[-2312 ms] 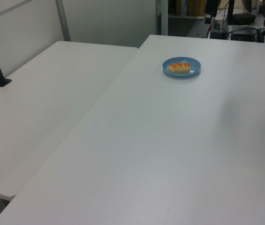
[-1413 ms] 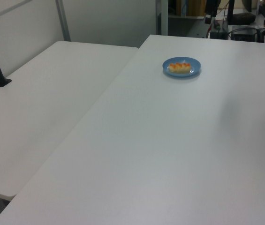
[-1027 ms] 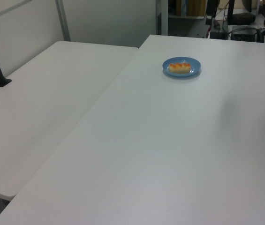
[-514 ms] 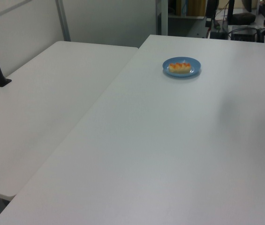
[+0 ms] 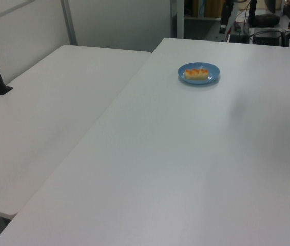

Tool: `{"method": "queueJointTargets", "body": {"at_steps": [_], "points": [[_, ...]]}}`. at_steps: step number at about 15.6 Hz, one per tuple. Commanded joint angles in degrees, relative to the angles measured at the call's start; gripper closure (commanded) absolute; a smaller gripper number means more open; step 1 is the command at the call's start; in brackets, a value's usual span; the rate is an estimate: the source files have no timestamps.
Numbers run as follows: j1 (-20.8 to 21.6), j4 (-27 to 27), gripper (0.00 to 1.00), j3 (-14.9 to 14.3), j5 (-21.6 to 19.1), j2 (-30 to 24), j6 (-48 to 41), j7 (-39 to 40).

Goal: Put the bread on the table
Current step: 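Move the open gripper over the bread roll on the blue plate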

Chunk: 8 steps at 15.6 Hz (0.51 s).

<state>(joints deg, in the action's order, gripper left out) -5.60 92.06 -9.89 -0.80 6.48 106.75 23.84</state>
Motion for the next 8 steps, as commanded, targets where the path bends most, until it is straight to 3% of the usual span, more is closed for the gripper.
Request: {"method": "queueJointTargets", "body": {"at_steps": [1,8], "points": [[-2.1,0.1,0.00,-0.3,0.6,5.4,7.5,2.5],[-5.2,0.6,0.00,-0.3,0.3,13.0,16.5,5.2]]}}
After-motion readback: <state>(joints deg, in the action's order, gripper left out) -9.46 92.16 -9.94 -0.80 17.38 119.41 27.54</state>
